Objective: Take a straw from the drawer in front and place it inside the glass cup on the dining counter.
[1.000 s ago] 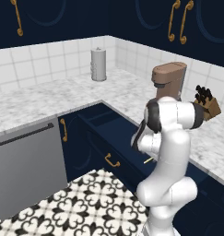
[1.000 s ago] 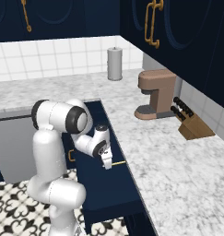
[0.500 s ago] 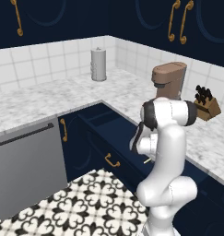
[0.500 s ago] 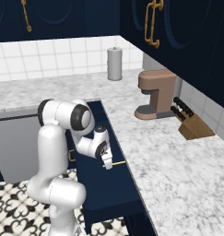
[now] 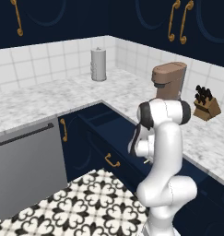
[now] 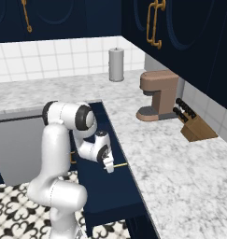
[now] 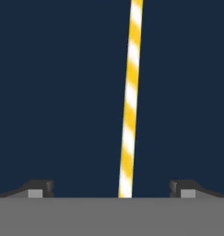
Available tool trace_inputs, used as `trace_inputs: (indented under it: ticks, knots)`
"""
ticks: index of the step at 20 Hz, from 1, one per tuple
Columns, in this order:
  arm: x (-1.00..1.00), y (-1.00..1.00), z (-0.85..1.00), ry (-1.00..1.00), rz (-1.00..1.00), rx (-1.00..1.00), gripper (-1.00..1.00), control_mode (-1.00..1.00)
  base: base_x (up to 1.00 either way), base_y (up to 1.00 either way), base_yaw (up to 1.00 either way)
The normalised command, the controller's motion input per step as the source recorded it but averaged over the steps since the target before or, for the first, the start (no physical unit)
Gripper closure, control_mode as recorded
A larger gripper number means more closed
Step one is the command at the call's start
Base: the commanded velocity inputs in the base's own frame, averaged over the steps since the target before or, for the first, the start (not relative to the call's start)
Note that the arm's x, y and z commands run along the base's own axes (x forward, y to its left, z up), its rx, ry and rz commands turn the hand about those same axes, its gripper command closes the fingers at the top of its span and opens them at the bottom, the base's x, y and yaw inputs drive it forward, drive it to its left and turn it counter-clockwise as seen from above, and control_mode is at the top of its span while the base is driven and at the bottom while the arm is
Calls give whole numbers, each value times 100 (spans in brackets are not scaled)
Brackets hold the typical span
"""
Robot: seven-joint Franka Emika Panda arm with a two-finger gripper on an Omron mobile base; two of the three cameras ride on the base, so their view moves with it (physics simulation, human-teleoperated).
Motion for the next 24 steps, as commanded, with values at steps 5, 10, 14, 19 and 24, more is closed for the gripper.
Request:
trace_inputs:
  ticks: [5,10,14,19,24]
  knots:
    - [0,-11,-31,0,0,-1,-100,-100,0,0,0]
    - [0,-3,-39,5,0,-3,100,-100,0,0,0]
    - [0,0,-49,12,0,-7,100,-100,0,0,0]
    - [-4,1,-49,7,0,-1,100,-100,0,0,0]
    - [-28,4,-32,1,0,2,100,-100,0,0,0]
